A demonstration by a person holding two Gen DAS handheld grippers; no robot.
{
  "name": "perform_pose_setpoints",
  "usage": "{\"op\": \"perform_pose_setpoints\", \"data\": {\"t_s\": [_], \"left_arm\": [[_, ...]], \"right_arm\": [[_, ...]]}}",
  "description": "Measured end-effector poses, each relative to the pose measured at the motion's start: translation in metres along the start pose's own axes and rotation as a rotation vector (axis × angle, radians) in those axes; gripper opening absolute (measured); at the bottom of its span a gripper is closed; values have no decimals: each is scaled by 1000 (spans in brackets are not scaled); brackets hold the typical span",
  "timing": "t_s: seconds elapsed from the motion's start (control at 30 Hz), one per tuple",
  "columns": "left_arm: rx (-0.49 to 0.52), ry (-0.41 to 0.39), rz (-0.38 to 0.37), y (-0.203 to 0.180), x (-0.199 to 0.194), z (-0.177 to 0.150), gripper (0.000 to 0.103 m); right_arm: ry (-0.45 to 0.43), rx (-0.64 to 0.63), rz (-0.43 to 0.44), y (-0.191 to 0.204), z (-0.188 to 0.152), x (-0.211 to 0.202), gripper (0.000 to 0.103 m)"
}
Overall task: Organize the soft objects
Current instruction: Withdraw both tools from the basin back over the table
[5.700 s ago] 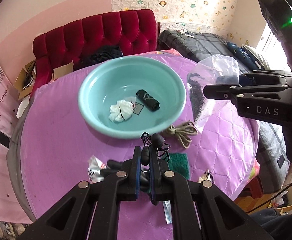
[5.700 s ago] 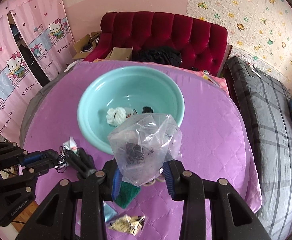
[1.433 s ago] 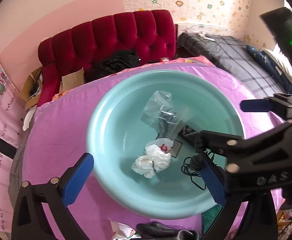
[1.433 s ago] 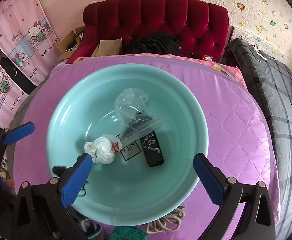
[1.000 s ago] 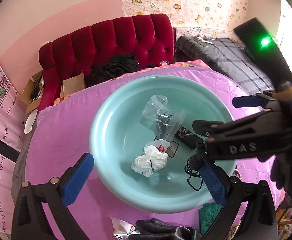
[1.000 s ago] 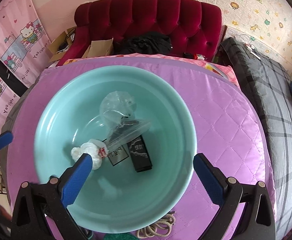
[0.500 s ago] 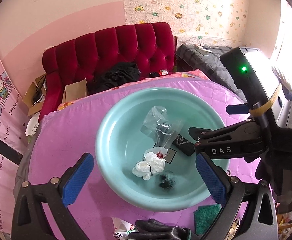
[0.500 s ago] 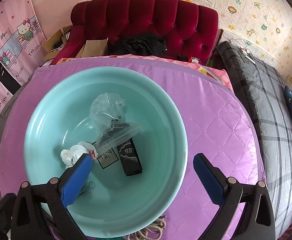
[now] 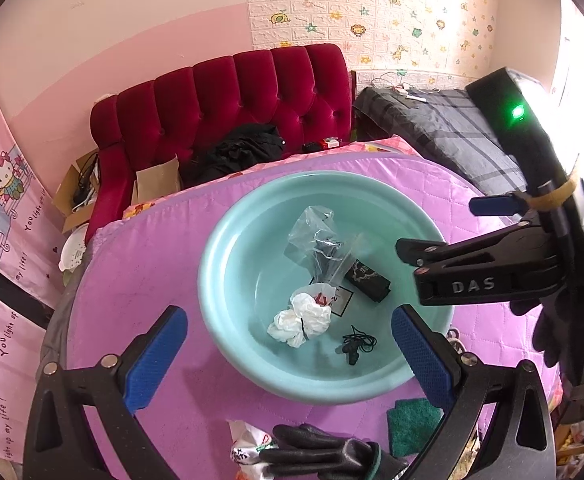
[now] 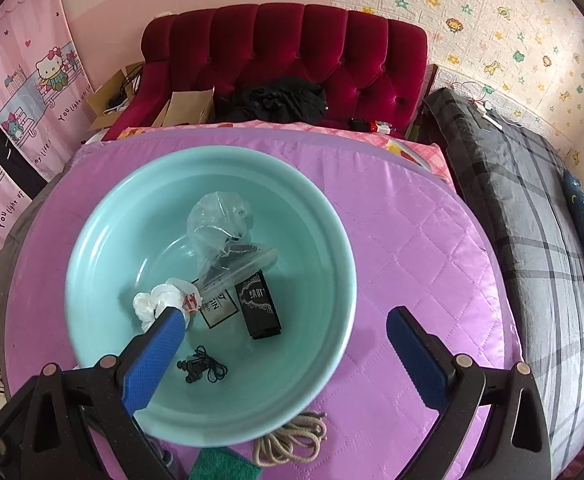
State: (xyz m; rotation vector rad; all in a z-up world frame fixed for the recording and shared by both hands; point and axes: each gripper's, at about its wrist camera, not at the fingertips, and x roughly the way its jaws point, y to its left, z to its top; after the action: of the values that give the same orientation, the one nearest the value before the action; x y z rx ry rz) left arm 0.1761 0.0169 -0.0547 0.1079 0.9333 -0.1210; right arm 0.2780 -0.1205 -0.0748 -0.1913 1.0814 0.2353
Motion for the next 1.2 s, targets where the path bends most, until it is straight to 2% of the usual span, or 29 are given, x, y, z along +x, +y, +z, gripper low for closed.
{"op": "perform_pose_setpoints", "data": {"t_s": [0.47,1.2], "left_arm": [[-3,6,14,-7,-33,-22,103],[-11,16,21,-24,-71,-87,103]], "right_arm": [[-29,14,-5,0,-33,-52,103],[-21,8,23,4,-112,-100,103]]}}
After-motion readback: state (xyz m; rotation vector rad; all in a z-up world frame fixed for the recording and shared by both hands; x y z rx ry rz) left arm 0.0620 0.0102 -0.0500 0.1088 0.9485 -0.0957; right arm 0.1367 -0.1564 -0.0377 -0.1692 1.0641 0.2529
